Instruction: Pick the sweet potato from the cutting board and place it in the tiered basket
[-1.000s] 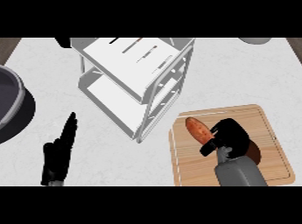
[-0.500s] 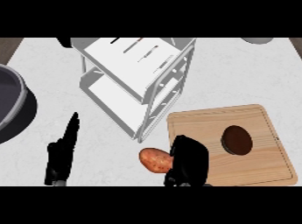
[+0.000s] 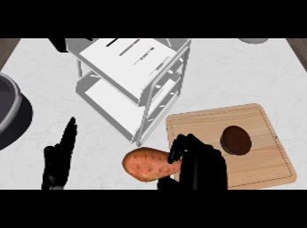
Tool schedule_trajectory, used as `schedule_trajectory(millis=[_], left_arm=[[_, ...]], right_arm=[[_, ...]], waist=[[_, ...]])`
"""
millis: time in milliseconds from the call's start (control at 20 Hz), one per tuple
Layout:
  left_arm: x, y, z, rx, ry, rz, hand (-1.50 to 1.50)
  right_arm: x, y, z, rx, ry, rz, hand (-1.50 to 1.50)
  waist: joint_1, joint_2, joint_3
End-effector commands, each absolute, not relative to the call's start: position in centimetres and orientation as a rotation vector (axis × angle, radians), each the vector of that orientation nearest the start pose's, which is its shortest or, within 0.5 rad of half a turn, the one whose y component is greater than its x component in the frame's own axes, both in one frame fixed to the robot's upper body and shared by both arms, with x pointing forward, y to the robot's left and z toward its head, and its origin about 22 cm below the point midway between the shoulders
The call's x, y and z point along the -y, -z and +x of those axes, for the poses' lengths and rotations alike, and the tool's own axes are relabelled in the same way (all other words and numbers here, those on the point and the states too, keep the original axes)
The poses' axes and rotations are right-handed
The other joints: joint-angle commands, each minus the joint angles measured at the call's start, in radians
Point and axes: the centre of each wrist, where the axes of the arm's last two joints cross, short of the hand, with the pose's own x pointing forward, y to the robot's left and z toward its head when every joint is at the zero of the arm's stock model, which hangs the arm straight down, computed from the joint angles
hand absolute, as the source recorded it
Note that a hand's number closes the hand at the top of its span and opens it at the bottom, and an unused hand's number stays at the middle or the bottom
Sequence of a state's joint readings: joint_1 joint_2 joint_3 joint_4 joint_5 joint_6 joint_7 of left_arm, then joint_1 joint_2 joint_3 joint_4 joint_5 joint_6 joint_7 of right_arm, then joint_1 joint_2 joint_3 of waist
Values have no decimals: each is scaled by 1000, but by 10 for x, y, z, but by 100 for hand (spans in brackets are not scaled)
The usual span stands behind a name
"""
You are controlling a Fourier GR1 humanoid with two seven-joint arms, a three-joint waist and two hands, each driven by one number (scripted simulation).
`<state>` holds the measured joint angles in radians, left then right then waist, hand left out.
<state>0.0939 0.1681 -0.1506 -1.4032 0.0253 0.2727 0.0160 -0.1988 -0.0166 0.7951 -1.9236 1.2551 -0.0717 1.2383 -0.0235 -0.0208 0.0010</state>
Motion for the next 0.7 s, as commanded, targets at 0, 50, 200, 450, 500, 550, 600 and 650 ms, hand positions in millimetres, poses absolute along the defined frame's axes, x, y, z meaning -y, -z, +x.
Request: schedule_trajectory(millis=[0,50,200,450,500,550,600,650], left_arm=[[-244,62,204,1264,-5,259,0],[-259,51,208,1289,6,270,0],[-249,58,208,1274,8,271,0],[-249,57,206,1291,20,277,0],[-240,55,211,1298,33,258,0],[-253,57,202,1290,23,254,0],[-251,56,211,1289,28,260,0],[-240,56,208,1296,43,245,0]], right_arm=[[55,-158,154,1325,-316,-1077,150],[54,-159,152,1323,-327,-1121,150],[55,-174,144,1363,-351,-1192,150],[59,-189,151,1372,-322,-1265,150],[57,-194,158,1388,-309,-1264,150],[62,-194,156,1370,-296,-1254,150],[57,-193,159,1379,-311,-1270,150],[61,-197,166,1358,-287,-1269,150]], waist=[[-7,-4,-6],[-2,-4,-6],[-3,0,-8],[18,6,-8],[24,10,-8],[28,7,-7],[24,11,-8],[29,12,-7]])
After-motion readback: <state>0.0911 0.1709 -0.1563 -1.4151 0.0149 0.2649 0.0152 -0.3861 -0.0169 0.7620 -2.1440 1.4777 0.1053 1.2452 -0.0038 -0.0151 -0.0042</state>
